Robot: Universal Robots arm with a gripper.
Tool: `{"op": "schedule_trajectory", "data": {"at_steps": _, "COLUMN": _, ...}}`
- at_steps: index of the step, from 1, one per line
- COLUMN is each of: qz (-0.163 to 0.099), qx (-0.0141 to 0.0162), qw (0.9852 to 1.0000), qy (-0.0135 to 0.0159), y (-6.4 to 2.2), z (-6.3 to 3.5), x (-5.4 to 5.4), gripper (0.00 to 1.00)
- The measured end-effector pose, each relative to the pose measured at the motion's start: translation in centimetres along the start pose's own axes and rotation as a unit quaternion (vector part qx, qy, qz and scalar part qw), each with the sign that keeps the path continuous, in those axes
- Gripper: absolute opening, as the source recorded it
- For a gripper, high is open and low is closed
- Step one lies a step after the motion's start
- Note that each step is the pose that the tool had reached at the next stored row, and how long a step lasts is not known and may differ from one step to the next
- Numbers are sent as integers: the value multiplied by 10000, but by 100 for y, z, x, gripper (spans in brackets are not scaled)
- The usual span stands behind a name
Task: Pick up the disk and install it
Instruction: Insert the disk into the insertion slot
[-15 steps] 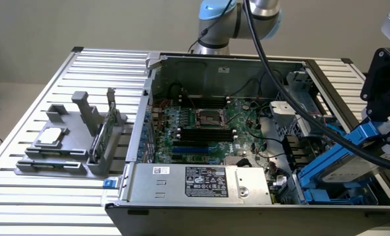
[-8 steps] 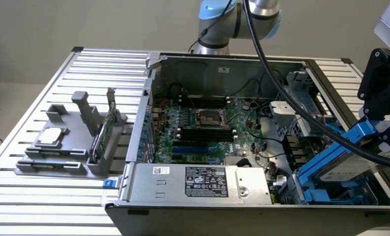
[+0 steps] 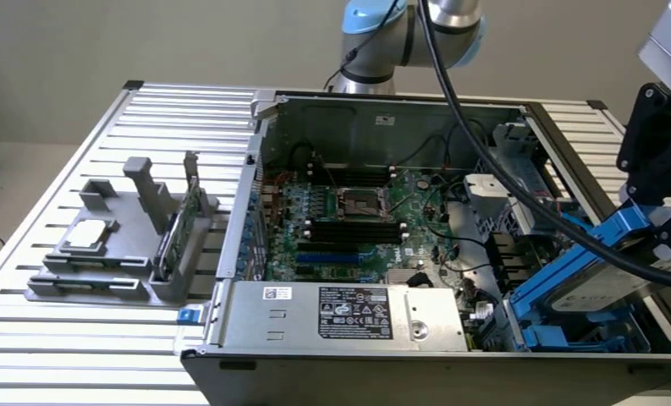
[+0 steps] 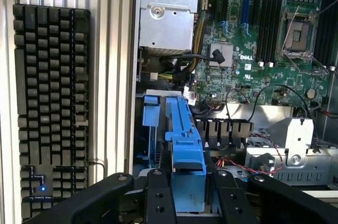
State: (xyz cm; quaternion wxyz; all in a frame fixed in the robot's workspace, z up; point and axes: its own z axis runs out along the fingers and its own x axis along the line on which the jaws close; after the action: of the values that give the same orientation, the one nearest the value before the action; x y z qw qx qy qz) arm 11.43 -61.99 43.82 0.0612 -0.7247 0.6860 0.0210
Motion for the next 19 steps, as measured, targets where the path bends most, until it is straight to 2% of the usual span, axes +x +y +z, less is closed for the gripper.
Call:
{"op": "schedule_trajectory", "data": {"at_steps": 2, "qz": -2, "qx": 22, "qw": 10000, "qy": 2, "y": 9, "z": 4, "x": 0, "gripper": 33}}
{"op": "schedule_trajectory", "data": {"at_steps": 4, "qz": -4, "qx": 31, "qw": 10000, "qy": 1, "y": 24, "z": 10, "x": 0, "gripper": 33}}
{"op": "schedule_trajectory", "data": {"at_steps": 14, "qz": -10, "qx": 40, "qw": 10000, "qy": 2, "y": 65, "z": 18, "x": -1, "gripper": 33}}
{"op": "schedule_trajectory", "data": {"at_steps": 19, "qz": -9, "qx": 41, "qw": 10000, "qy": 1, "y": 70, "z": -24, "x": -6, "gripper": 33}}
